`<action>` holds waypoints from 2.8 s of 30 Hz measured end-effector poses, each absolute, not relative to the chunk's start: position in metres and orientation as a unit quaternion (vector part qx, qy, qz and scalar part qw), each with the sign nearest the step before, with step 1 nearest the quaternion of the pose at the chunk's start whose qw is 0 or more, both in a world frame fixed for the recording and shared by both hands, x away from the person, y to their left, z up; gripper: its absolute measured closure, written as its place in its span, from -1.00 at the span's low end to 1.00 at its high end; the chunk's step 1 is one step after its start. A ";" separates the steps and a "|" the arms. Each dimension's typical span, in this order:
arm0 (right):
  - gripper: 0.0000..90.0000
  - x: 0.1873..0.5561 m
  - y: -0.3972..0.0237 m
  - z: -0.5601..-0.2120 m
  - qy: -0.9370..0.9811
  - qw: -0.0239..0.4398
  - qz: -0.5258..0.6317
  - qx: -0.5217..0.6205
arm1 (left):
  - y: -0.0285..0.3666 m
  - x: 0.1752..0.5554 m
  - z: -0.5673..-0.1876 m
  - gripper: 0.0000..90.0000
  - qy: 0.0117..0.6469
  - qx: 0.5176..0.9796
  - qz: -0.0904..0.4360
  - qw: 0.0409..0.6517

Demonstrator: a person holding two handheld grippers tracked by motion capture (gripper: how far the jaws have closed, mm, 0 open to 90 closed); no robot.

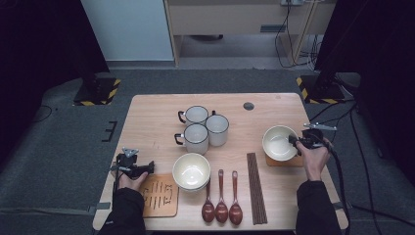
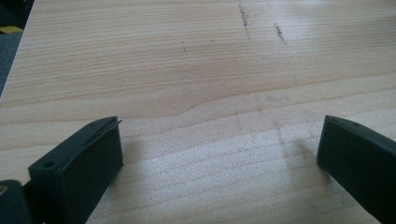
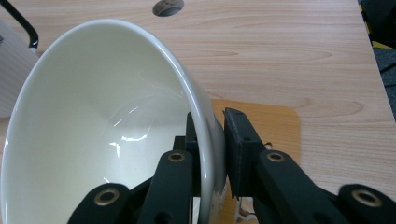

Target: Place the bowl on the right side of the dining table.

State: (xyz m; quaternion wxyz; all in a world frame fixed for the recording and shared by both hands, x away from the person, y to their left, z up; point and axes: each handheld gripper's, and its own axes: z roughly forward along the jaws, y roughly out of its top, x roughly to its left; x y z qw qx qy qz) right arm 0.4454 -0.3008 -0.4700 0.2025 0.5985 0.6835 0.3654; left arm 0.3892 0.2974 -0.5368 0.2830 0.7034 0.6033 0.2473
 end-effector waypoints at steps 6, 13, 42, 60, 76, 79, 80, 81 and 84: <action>0.79 0.450 -0.305 -0.475 0.681 0.202 0.358 0.606 | 0.297 0.389 -0.537 -1.00 0.603 0.703 0.247 0.283; 0.79 0.454 -0.307 -0.480 0.681 0.198 0.352 0.611 | 0.297 0.389 -0.537 -1.00 0.603 0.703 0.247 0.283; 0.82 0.460 -0.315 -0.492 0.666 0.192 0.346 0.632 | 0.297 0.389 -0.537 -1.00 0.603 0.703 0.247 0.283; 0.84 0.461 -0.324 -0.498 0.661 0.200 0.334 0.641 | 0.297 0.389 -0.537 -1.00 0.603 0.703 0.248 0.283; 0.17 0.450 -0.323 -0.477 0.661 0.243 0.361 0.611 | 0.297 0.387 -0.537 -1.00 0.611 0.697 0.249 0.281; 0.10 0.447 -0.322 -0.472 0.660 0.247 0.368 0.606 | 0.297 0.387 -0.537 -0.99 0.610 0.695 0.251 0.286; 0.07 0.447 -0.322 -0.471 0.660 0.248 0.371 0.605 | 0.298 0.386 -0.536 -0.94 0.607 0.697 0.252 0.287; 0.05 0.446 -0.322 -0.470 0.659 0.249 0.372 0.604 | 0.299 0.386 -0.536 -0.91 0.606 0.697 0.253 0.288; 0.02 0.445 -0.320 -0.468 0.660 0.250 0.379 0.599 | 0.301 0.384 -0.534 -0.71 0.608 0.694 0.254 0.289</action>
